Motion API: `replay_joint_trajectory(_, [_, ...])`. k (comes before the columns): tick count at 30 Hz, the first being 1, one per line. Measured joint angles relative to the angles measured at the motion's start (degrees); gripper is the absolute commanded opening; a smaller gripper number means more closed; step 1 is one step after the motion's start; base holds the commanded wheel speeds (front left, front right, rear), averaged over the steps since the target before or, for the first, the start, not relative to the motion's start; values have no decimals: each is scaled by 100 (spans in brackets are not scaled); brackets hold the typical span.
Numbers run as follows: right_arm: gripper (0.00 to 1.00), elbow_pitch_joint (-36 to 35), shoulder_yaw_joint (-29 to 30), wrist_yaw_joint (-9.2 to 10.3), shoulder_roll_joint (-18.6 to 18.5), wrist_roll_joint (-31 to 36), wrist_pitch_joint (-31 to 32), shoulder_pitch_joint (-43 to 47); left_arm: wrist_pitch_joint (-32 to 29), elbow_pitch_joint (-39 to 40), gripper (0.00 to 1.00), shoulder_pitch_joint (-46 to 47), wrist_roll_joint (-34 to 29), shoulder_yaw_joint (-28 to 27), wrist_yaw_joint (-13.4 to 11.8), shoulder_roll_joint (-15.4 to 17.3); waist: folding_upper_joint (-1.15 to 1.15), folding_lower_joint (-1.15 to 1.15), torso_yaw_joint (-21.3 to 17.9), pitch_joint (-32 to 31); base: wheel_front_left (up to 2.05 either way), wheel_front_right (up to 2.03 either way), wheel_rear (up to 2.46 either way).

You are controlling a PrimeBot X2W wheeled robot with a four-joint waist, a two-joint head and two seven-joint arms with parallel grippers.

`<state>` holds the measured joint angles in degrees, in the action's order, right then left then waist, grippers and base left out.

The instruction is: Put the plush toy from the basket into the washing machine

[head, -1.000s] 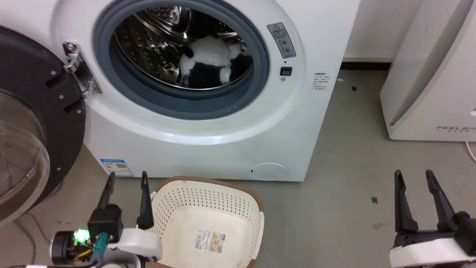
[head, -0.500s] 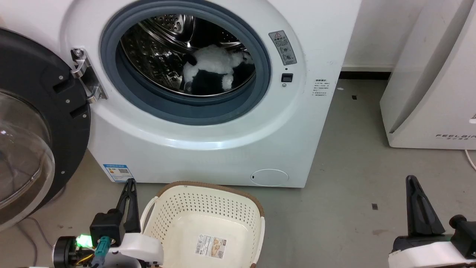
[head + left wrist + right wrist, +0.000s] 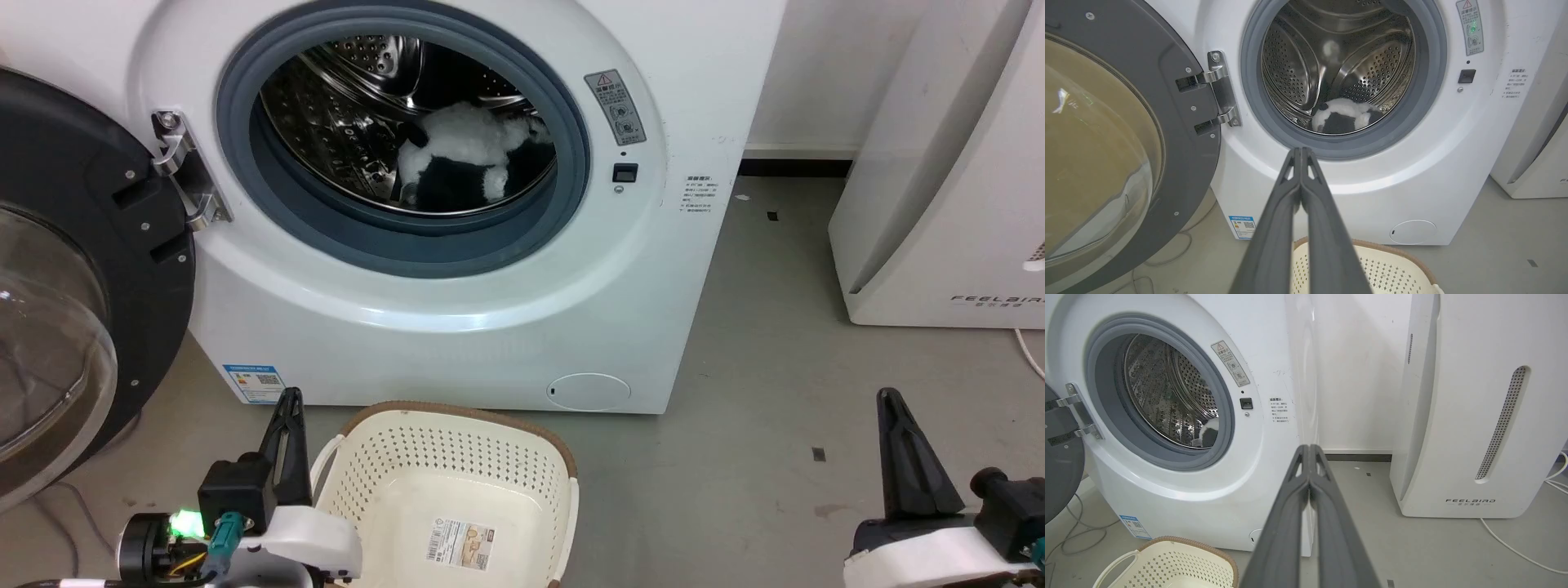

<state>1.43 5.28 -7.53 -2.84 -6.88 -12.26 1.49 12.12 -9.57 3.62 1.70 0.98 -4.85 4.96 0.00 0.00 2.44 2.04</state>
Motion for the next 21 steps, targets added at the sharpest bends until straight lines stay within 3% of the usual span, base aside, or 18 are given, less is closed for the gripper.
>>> replay_joint_trajectory(21, [0,-15,-94,0,0,153,255,-5,-243,187,0,-33,-11,-11,99,-41,0,0,-49,-41,0,0,0])
